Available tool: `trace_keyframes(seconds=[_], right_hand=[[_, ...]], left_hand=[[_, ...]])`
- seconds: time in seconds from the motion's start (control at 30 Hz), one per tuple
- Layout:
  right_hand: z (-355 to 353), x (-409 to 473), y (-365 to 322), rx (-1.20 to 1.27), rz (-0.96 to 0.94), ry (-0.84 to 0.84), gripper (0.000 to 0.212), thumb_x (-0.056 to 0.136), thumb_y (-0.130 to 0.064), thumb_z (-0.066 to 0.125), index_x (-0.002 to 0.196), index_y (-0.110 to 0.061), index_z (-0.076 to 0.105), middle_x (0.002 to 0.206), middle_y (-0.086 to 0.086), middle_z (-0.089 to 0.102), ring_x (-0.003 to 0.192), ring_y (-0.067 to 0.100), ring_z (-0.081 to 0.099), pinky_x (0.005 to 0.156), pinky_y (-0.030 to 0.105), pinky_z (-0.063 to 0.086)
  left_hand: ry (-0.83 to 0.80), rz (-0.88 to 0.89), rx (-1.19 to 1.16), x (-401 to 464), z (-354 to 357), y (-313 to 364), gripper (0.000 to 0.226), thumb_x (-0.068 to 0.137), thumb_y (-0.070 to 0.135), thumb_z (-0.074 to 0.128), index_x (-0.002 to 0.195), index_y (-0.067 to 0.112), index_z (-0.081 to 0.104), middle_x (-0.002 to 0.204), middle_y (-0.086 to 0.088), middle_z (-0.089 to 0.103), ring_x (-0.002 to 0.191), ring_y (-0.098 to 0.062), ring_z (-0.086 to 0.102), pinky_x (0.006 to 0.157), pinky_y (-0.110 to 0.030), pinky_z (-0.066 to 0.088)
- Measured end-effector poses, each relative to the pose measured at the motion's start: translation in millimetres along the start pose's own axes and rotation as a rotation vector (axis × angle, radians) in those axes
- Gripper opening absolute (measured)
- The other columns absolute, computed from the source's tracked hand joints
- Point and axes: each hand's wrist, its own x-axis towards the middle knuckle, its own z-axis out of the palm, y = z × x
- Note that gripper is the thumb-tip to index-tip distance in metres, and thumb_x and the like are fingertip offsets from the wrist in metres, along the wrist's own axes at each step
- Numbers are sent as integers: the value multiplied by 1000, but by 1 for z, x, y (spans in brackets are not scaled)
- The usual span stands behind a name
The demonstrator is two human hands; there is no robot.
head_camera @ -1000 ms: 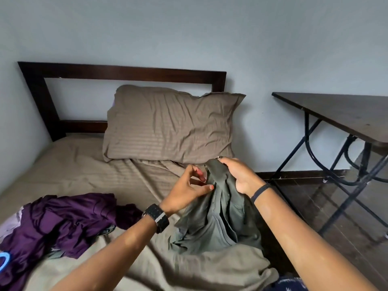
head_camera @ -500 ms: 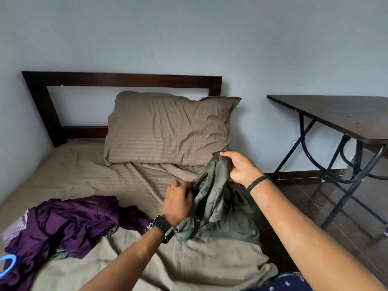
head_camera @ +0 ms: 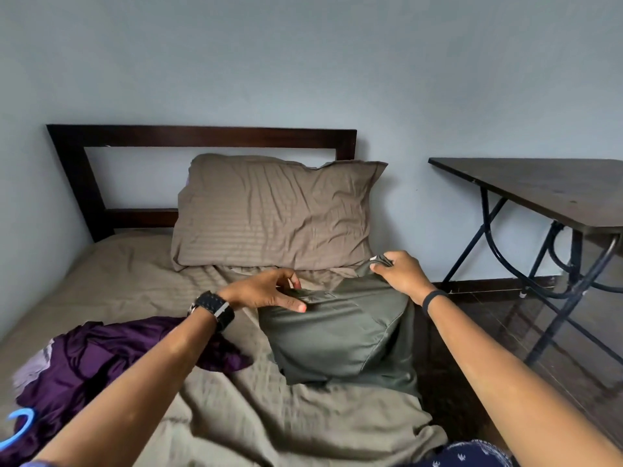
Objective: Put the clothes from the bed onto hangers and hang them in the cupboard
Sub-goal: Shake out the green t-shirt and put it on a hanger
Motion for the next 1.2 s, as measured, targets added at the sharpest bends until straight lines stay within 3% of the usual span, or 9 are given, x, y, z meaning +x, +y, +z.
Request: trace_keyframes(seconds=[0.13, 0.23, 0.37, 0.5, 0.6, 0.73, 1.0, 1.13, 1.2], right_hand=[[-9, 1, 8, -9, 15, -23, 51, 85, -41, 67, 57, -17, 33, 56, 0, 35, 56, 15, 36, 53, 29, 26], [-17, -1, 12, -116, 8, -130, 51, 86, -46, 65, 56, -18, 34, 55, 1, 33, 55, 14, 34, 54, 30, 23], [-22, -6, 13, -463, 28, -272, 36, 91, -34, 62, 78, -1, 64, 87, 20, 68, 81, 28, 60, 63, 27, 40], [-9, -15, -3, -365, -123, -231, 30, 89, -33, 63, 96, -4, 64, 93, 9, 64, 90, 22, 59, 75, 29, 45], [10, -26, -29, -78, -122, -421, 31, 87, -35, 66, 113, -20, 59, 80, -1, 59, 67, 12, 59, 58, 23, 49], [38, -37, -51, -6, -129, -503, 42, 88, -35, 65, 125, -18, 52, 71, 3, 56, 53, 10, 53, 45, 20, 46], [47, -31, -49, 109, -53, -301, 17, 100, -19, 41, 111, -14, 53, 62, 8, 53, 37, 14, 52, 35, 25, 45], [23, -24, -58, 104, -222, -262, 18, 101, -17, 37, 101, -12, 54, 77, 9, 59, 67, 25, 67, 61, 36, 57], [9, -23, -68, -39, -405, -220, 17, 97, -14, 42, 88, -9, 56, 73, 2, 55, 64, 11, 54, 67, 32, 46]], left_hand=[[224, -82, 371, 0, -28, -9, 20, 78, 27, 76, 87, 18, 61, 85, 1, 58, 79, -15, 53, 62, -22, 40], [434, -52, 175, -7, -40, -16, 24, 84, 30, 71, 68, 18, 57, 69, 1, 54, 67, -14, 49, 56, -22, 35], [539, -19, -82, -12, -40, -3, 32, 90, 34, 62, 70, 11, 51, 61, 0, 47, 55, -11, 41, 49, -22, 31], [453, -19, -314, -8, -36, 17, 31, 93, 32, 58, 69, 15, 48, 62, -1, 47, 52, -12, 45, 42, -19, 33], [328, 25, -369, -3, -30, 29, 28, 93, 28, 59, 69, 15, 51, 63, -1, 46, 54, -11, 42, 49, -24, 32], [222, 107, -397, -3, -26, 41, 23, 90, 25, 61, 73, 11, 57, 67, -2, 54, 59, -10, 49, 58, -22, 40], [252, 67, -85, -22, -39, 28, 16, 86, 24, 68, 84, 8, 68, 79, 0, 65, 70, -9, 59, 65, -17, 46], [-215, -247, 134, -32, -41, 39, 45, 87, 49, 57, 98, 7, 70, 88, -7, 69, 66, -17, 63, 55, -22, 53], [-227, -226, 81, -29, -38, 51, 43, 91, 49, 49, 97, 11, 70, 90, -3, 70, 69, -17, 64, 62, -27, 56]])
